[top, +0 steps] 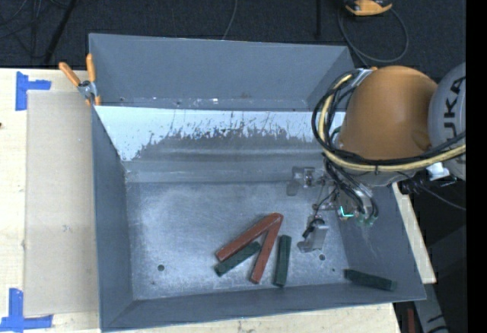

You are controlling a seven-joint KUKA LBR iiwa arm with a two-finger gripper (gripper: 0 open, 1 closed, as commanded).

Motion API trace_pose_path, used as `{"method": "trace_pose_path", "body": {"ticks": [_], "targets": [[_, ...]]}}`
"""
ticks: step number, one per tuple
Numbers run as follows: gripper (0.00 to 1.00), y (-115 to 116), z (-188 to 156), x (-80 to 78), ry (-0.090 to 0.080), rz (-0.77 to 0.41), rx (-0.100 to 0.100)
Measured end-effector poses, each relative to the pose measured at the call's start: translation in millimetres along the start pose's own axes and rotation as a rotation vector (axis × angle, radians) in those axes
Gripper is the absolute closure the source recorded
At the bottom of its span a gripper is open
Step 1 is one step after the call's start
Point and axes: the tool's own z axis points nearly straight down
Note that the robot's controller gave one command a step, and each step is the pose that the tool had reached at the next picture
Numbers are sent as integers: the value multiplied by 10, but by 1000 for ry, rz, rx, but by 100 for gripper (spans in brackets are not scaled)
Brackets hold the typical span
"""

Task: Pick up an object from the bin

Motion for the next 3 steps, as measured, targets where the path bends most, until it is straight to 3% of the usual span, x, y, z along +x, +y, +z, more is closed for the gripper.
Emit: {"method": "trace_pose_path", "body": {"ticks": [1, 2, 3], "targets": [[0, 527, 1140, -43, 0, -124, -1], [0, 705, 1473, 42, -5, -227, 1], [100, 708, 1442, 32, -7, -225, 0]]}}
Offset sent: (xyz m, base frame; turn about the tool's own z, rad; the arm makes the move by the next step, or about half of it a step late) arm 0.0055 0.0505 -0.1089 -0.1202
